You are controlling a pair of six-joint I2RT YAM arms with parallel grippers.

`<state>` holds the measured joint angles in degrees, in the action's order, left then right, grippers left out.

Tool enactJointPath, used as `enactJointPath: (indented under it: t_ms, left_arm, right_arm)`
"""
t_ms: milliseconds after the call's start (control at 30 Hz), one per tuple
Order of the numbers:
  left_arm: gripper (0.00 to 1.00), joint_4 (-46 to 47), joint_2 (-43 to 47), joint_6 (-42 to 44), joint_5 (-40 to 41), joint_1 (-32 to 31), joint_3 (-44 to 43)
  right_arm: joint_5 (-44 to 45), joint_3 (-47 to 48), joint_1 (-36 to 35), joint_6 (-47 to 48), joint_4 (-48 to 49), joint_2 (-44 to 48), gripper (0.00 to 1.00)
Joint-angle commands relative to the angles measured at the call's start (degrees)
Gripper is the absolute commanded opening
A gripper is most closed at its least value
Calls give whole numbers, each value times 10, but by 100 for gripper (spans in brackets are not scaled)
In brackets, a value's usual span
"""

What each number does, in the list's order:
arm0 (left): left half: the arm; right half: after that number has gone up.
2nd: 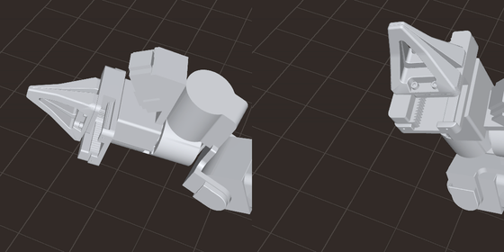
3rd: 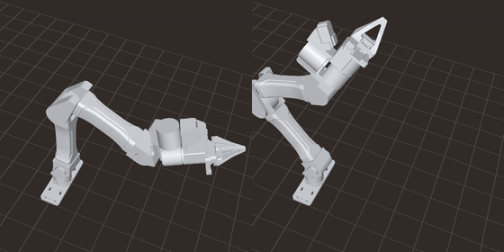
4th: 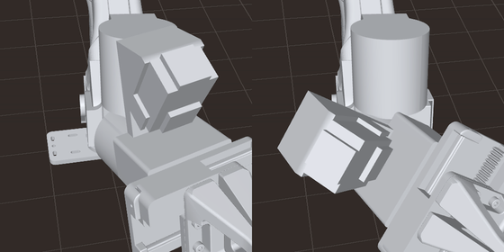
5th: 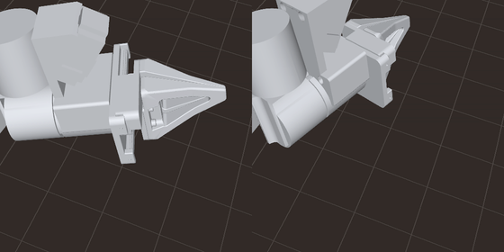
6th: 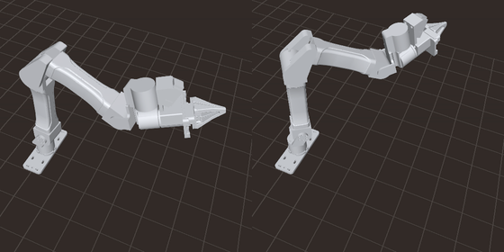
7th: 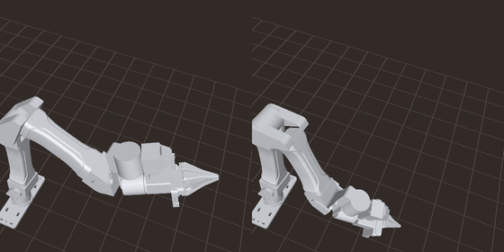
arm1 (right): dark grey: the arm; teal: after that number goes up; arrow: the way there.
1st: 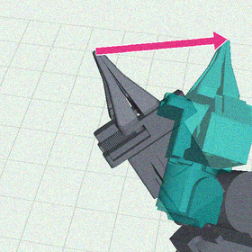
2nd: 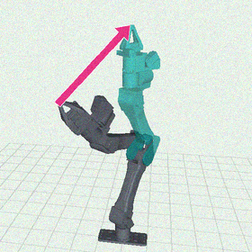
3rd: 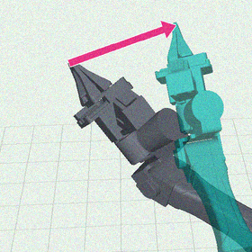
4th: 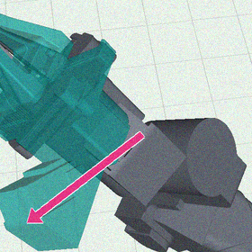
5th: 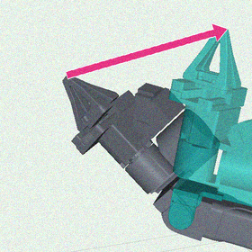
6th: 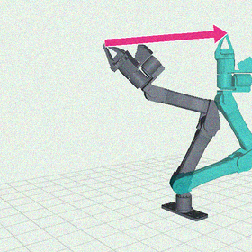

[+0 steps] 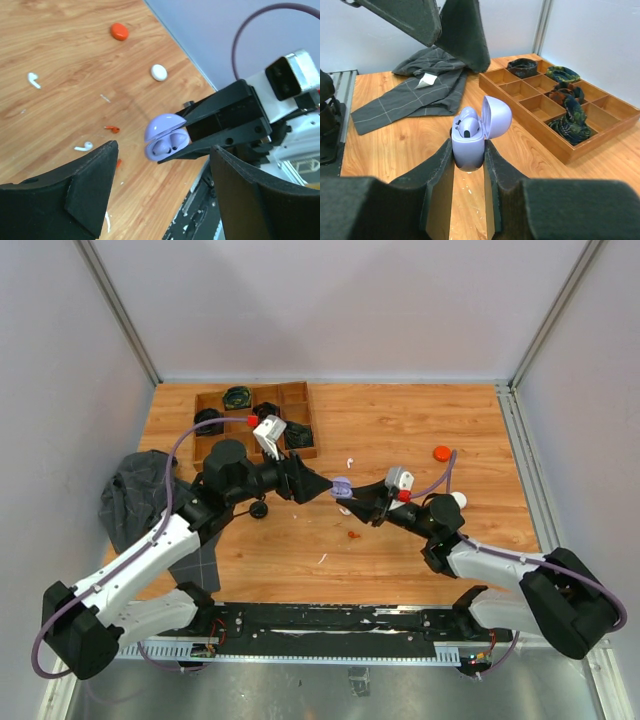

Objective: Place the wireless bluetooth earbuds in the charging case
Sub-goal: Close the charging case.

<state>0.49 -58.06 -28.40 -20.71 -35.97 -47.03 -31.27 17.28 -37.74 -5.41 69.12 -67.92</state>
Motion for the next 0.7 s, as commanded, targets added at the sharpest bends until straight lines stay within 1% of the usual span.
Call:
enactJointPath:
  t_ms: [0,200,367,600,667]
  left_arm:
    - [79,64,-24,-27,-108,13,0]
    - [78,116,-75,-61,-164,20,7]
    - [76,146,-90,-74,-191,20,16]
    - [66,167,-91,-67,-220,22,20]
    - [65,170,-84,-60,-222,24,20]
  right_arm:
    - [-63,25,11,-45,50,-16,1]
    - [-83,30,17,-73,86,-37,1]
    - [-92,38,22,-84,93,-49,1]
    - [-100,39,34,-105,111,-81,1]
    - [-105,39,39,-116,118,-91,1]
